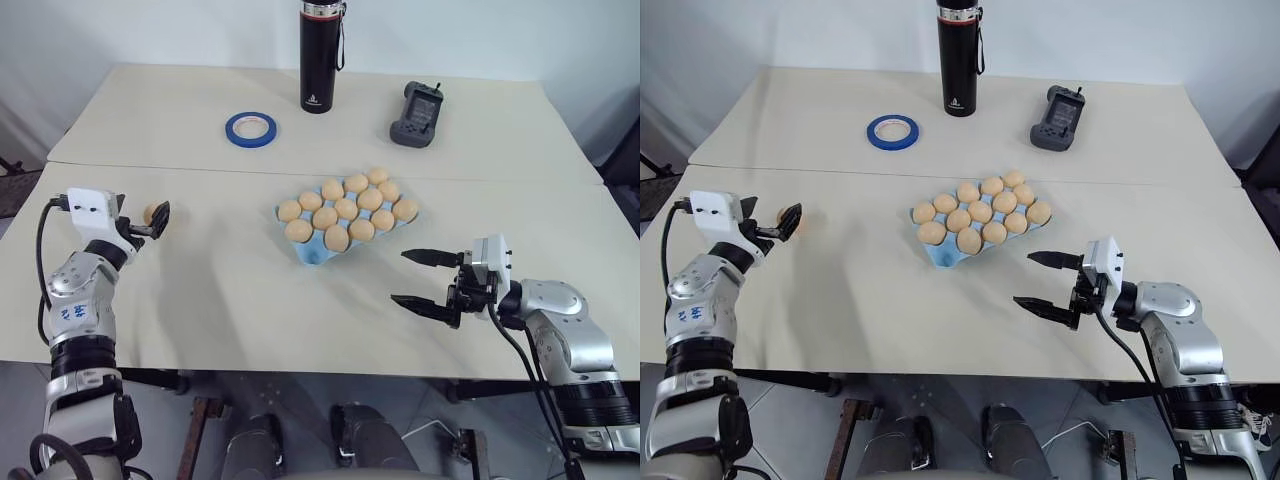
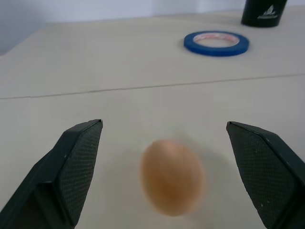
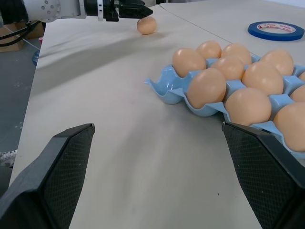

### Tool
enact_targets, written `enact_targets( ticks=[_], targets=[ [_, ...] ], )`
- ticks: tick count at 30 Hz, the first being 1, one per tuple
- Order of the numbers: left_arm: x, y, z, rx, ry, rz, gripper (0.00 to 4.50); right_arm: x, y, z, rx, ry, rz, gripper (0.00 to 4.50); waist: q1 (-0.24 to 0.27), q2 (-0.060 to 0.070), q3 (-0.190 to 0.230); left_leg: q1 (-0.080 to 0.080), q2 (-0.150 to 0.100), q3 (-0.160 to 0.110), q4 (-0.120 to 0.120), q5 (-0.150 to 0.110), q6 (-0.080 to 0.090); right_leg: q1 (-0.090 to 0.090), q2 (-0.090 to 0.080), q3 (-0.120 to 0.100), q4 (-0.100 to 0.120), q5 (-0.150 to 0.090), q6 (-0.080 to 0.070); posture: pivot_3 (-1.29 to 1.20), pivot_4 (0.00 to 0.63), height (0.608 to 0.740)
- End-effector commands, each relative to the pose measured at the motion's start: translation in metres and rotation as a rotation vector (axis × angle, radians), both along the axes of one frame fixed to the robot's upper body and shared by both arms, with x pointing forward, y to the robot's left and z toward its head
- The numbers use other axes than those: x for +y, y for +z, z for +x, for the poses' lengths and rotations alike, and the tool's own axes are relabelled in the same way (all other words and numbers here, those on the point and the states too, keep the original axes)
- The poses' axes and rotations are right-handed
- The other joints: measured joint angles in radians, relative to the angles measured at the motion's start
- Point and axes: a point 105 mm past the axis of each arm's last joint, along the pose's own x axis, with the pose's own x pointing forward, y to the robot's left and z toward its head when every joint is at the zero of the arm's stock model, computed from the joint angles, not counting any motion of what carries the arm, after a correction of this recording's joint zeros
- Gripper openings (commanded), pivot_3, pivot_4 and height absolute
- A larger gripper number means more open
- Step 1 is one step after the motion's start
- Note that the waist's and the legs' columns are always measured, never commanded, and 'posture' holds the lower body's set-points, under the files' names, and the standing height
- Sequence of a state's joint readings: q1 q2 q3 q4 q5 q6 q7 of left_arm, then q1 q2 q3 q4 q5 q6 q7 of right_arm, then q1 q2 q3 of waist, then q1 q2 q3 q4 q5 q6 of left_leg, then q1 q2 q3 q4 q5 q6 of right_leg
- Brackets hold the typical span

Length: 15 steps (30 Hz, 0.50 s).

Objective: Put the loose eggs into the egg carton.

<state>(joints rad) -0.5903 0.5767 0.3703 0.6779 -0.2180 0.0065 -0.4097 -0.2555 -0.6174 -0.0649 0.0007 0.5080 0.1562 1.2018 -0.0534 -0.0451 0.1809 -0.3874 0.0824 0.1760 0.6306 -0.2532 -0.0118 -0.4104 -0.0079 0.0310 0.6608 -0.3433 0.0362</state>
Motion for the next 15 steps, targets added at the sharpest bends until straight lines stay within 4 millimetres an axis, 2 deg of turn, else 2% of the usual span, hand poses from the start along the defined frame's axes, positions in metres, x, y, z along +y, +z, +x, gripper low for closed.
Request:
enact_targets(
  ticks=[1,5,6,8,13,15],
  targets=[
    [0.002,0.004,0.009,0.020,0.007,0.017,4.44,-0.003,0.010,-0.002,-0.042,-0.010,-0.002,4.50,0.001,0.000,0.000,0.000,0.000,0.000,0.000,0.000,0.000,0.000,0.000,0.000,0.000,0.000,0.000,0.00,0.150,0.740],
    [-0.003,-0.006,0.016,0.074,-0.018,0.014,4.44,-0.003,0.010,-0.002,-0.042,-0.013,-0.004,4.50,-0.001,0.000,0.000,0.000,0.000,0.000,0.000,0.000,0.000,0.000,0.000,0.000,0.001,0.000,0.000,0.00,0.150,0.740],
    [-0.005,-0.006,0.017,0.076,-0.023,0.009,4.02,-0.003,0.011,-0.001,-0.043,-0.014,-0.004,4.50,-0.001,0.000,0.000,0.000,0.000,0.000,0.000,0.000,0.000,-0.001,0.000,0.000,0.001,0.000,0.000,0.00,0.150,0.740],
    [-0.006,-0.006,0.019,0.075,-0.028,-0.009,3.57,-0.003,0.011,0.000,-0.044,-0.016,-0.004,4.50,-0.002,0.000,0.000,0.000,0.000,0.001,0.000,0.000,-0.001,-0.001,0.000,0.000,0.001,0.000,0.000,0.00,0.150,0.740],
    [-0.006,-0.008,0.019,0.091,-0.033,-0.009,1.97,-0.004,0.011,0.000,-0.045,-0.021,-0.004,4.50,-0.001,0.000,0.000,0.000,0.000,0.001,0.001,0.001,-0.001,-0.001,0.000,0.000,0.002,0.000,0.000,0.00,0.150,0.740],
    [-0.010,-0.003,0.019,0.068,-0.064,0.015,1.73,-0.005,0.011,0.000,-0.045,-0.024,-0.005,4.50,0.000,0.000,0.000,0.000,0.000,0.001,0.001,0.001,-0.001,-0.001,0.000,0.000,0.002,0.000,0.000,0.00,0.150,0.740]
  ],
)
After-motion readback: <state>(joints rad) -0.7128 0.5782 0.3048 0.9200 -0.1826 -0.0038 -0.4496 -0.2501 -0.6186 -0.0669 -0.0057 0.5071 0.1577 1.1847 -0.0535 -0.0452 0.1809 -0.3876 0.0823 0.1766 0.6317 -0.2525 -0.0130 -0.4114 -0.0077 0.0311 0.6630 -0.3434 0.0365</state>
